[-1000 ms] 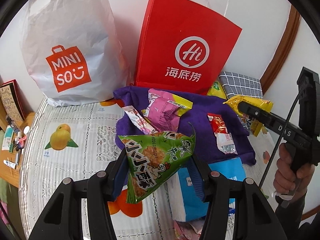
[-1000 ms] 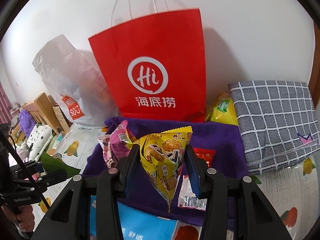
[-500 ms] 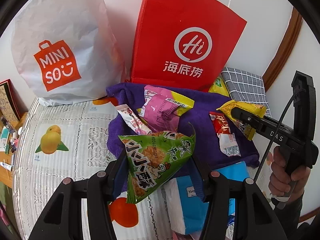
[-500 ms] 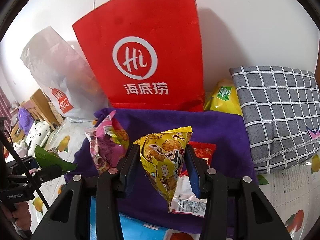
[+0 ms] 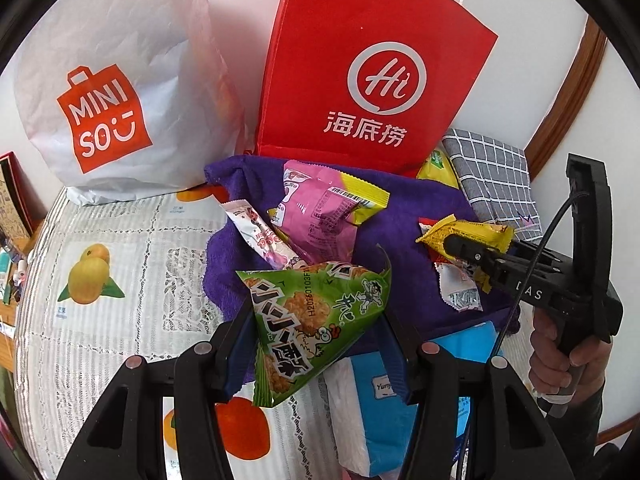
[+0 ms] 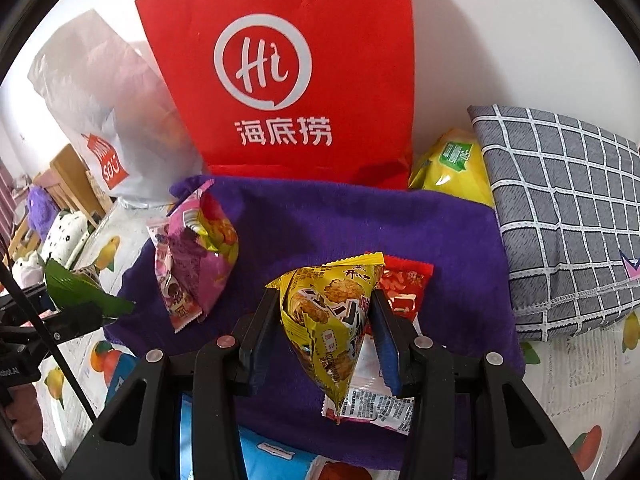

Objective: Organize snacks
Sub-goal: 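Open the right gripper over the towel while the left gripper releases the green packet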

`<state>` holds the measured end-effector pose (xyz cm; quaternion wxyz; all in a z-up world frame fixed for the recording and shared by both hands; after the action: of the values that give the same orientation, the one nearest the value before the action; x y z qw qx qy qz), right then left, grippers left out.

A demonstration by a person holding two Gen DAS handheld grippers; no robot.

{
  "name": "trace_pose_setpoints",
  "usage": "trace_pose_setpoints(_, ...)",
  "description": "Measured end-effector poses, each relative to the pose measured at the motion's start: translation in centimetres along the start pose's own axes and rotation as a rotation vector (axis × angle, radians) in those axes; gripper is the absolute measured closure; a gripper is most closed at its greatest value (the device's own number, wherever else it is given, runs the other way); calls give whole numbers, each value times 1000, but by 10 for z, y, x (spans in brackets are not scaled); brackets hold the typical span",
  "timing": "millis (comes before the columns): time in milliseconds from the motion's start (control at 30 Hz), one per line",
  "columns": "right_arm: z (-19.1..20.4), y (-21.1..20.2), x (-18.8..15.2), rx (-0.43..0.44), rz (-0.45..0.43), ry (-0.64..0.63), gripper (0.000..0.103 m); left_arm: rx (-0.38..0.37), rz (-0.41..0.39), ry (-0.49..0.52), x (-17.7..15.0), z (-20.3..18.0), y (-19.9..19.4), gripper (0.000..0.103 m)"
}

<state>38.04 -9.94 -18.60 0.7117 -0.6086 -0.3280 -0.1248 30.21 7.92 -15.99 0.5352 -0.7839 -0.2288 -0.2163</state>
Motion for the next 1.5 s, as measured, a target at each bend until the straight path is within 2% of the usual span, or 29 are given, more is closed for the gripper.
trace_pose_setpoints(267,3,17,-10,10,76,8,58,-4,12,-12,-3,2,5,50)
trace_pose_setpoints(667,6,10,-9,-7,74,-11,55,-8,28,-10,-3,-3,13,49)
trace_pose_setpoints(867,-7,-21,6,-10,-11,29,43,-41,24,-23,-2,-4,12,50)
trace_pose_setpoints(967,-18,-36,12,-19,-49,48,43,-74,21,-29,2,-10,13,50)
trace_pose_setpoints(1167,-44,-65,21,-5,-114,118,43,-94,43,-8,10,-27,31,49)
trace_pose_setpoints(1500,-55,-78,22,28,-133,147,42,-38,97,29,10,-38,71,49)
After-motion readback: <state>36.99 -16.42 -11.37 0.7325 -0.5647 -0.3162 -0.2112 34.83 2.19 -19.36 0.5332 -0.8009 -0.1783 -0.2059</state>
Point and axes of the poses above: each gripper's, at about its wrist camera, not at the fingertips, and y roughly the way its jaws point, z to its left, x to its top, the point moved 6 cm from there along y, roughly the way its jaws point, and after that the axes turned 7 degrees about -x, right-handed, at the moved point
